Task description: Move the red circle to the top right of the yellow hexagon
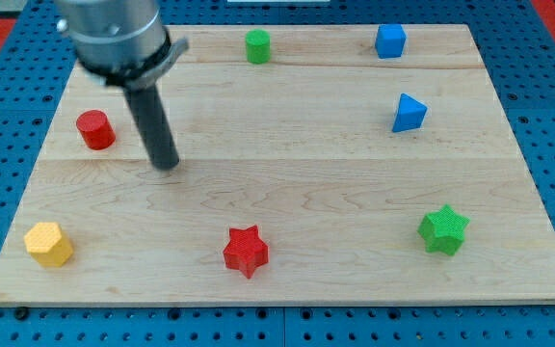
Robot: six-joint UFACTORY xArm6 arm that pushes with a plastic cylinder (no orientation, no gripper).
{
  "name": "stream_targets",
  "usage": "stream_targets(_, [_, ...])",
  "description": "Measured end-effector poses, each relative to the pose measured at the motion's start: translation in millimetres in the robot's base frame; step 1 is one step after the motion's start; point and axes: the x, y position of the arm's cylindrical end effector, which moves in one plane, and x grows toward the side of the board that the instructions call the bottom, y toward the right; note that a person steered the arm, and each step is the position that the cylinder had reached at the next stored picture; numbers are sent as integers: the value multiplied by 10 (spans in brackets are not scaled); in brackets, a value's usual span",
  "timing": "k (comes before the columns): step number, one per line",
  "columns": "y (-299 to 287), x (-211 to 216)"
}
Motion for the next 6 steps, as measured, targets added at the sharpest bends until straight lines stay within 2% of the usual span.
stream_targets(1, [-248,-579])
stream_targets(2, [-769,-664])
stream_targets(3, [-1107,-495])
stream_targets(4, [-1107,-163])
stream_targets(5, [-1020,-144])
stream_targets(6, [-1006,-458])
